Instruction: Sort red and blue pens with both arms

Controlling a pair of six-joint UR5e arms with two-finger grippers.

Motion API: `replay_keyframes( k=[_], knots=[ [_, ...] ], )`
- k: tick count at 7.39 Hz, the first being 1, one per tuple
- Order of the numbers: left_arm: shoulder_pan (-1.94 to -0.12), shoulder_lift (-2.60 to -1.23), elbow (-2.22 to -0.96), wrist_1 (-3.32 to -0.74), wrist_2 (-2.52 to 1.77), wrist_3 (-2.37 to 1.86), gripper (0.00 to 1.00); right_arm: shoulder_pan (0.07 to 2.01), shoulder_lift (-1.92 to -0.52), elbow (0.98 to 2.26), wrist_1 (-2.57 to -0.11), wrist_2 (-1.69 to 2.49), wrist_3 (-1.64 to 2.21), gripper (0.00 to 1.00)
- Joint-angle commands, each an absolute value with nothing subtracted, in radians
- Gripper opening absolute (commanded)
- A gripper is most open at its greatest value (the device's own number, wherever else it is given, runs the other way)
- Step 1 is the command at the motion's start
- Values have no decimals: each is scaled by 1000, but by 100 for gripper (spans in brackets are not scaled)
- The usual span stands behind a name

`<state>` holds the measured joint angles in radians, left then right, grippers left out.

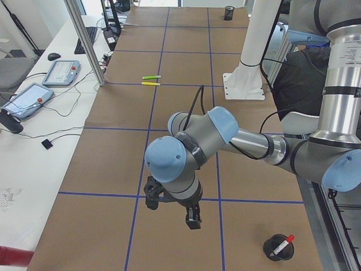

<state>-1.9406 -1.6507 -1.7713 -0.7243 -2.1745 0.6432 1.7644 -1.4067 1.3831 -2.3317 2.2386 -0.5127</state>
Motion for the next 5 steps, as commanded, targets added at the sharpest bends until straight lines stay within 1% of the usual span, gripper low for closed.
replay_keyframes(
  k=[1,3,4,5],
  knots=[
    [-1815,-1652,-1792,-907,-2203,576,100,1651,-1364,1482,-2253,2360,-511,100],
    [-1735,-1646,-1781,-1067,-2203,410,100,1638,-1367,1473,-2130,2417,-497,100],
    [-1726,-1646,-1779,-1109,-2238,388,100,1602,-1353,1480,-2093,2425,-333,100],
    [-1724,-1646,-1778,-1129,-2347,379,100,1595,-1351,1474,-1978,2431,-135,100]
  ],
)
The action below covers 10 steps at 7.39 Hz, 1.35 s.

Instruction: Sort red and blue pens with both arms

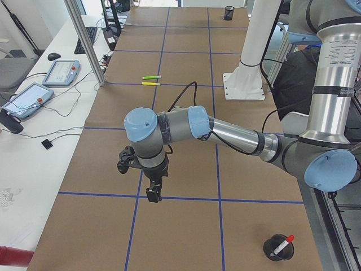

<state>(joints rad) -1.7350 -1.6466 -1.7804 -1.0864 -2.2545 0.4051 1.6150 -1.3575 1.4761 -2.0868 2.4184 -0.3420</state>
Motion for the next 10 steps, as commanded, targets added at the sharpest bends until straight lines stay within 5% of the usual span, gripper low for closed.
replay_keyframes(
  k=[1,3,6,10],
  knots=[
    [-1718,-1646,-1781,-1147,-2364,379,100,1595,-1373,1457,-1841,2433,-61,100],
    [-1651,-1644,-1729,-1314,-2358,254,100,1595,-1410,1393,-1693,2431,-58,100],
    [-1628,-1650,-1481,-1656,-2349,221,100,1595,-1449,1373,-1538,2428,-52,100],
    [-1618,-1638,-1491,-1677,-2326,120,100,1574,-1479,1468,-1443,2422,196,100]
  ],
)
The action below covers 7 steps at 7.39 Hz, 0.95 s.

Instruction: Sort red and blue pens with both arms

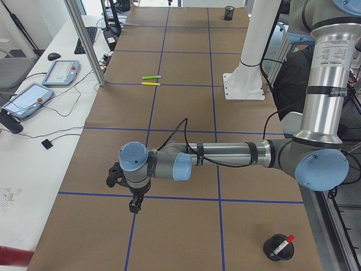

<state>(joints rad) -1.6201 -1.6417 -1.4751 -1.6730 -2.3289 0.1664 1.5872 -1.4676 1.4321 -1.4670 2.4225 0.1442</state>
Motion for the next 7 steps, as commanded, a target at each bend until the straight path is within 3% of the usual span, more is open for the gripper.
replay_keyframes(
  k=[1,4,7],
  knots=[
    [-1618,-1634,-1514,-1671,-2324,114,100,1559,-1488,1527,-1460,2422,243,100],
    [-1615,-1632,-1603,-1614,-2325,55,100,1526,-1502,1728,-1739,2361,241,100],
    [-1585,-1626,-1606,-1617,-2322,8,100,1528,-1562,1749,-1730,2375,218,100]
  ],
)
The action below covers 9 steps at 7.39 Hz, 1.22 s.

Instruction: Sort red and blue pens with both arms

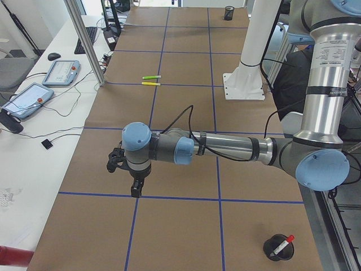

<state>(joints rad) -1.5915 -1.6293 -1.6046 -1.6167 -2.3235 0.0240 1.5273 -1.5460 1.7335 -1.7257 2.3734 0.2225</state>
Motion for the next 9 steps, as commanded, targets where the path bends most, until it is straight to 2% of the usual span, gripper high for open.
replay_keyframes(
  k=[1,9],
  knots=[
    [-1586,-1623,-1606,-1617,-2322,8,100,1526,-1577,1755,-1730,2378,218,100],
    [-1589,-1595,-1618,-1621,-2324,12,100,1557,-1621,1755,-1729,2421,206,100]
  ],
)
